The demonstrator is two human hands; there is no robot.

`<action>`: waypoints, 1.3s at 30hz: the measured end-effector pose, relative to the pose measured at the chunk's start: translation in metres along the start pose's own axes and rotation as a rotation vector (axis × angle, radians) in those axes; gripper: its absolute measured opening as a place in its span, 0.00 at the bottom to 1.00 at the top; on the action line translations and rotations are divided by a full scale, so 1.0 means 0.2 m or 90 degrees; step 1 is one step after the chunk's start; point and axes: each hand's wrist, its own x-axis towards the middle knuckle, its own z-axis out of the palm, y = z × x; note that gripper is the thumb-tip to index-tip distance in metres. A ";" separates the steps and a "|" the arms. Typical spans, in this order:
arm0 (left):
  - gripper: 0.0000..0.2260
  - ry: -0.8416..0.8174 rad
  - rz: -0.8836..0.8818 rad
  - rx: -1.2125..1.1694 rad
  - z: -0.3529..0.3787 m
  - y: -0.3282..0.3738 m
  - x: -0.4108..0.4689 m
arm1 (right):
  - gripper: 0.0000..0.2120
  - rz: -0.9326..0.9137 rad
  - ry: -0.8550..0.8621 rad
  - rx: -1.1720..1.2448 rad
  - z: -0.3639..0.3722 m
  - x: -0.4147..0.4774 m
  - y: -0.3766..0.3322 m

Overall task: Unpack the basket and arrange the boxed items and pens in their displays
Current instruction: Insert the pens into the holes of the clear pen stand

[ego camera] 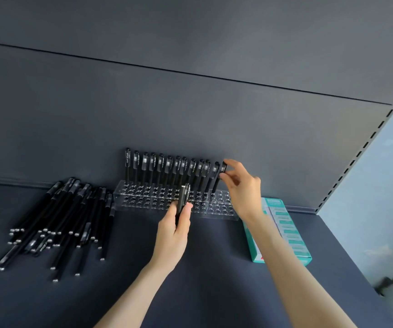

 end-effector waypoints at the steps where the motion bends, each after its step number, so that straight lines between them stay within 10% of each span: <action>1: 0.10 -0.003 -0.006 -0.008 0.00 0.00 0.00 | 0.14 -0.004 0.000 -0.016 0.00 0.00 0.00; 12: 0.17 -0.054 -0.059 -0.019 -0.01 0.03 0.01 | 0.11 0.009 0.076 0.007 -0.06 -0.12 -0.07; 19: 0.16 -0.165 -0.141 -0.119 0.02 0.06 -0.02 | 0.09 0.132 -0.184 0.297 -0.08 -0.24 -0.16; 24: 0.09 -0.194 -0.172 -0.174 0.01 0.06 -0.03 | 0.09 0.173 -0.020 0.383 -0.11 -0.25 -0.14; 29: 0.09 -0.187 -0.190 -0.158 0.02 0.05 -0.03 | 0.15 0.164 -0.088 0.378 -0.13 -0.27 -0.13; 39: 0.13 0.004 -0.192 -0.182 -0.04 0.05 0.01 | 0.16 0.042 0.158 0.112 -0.18 -0.02 -0.08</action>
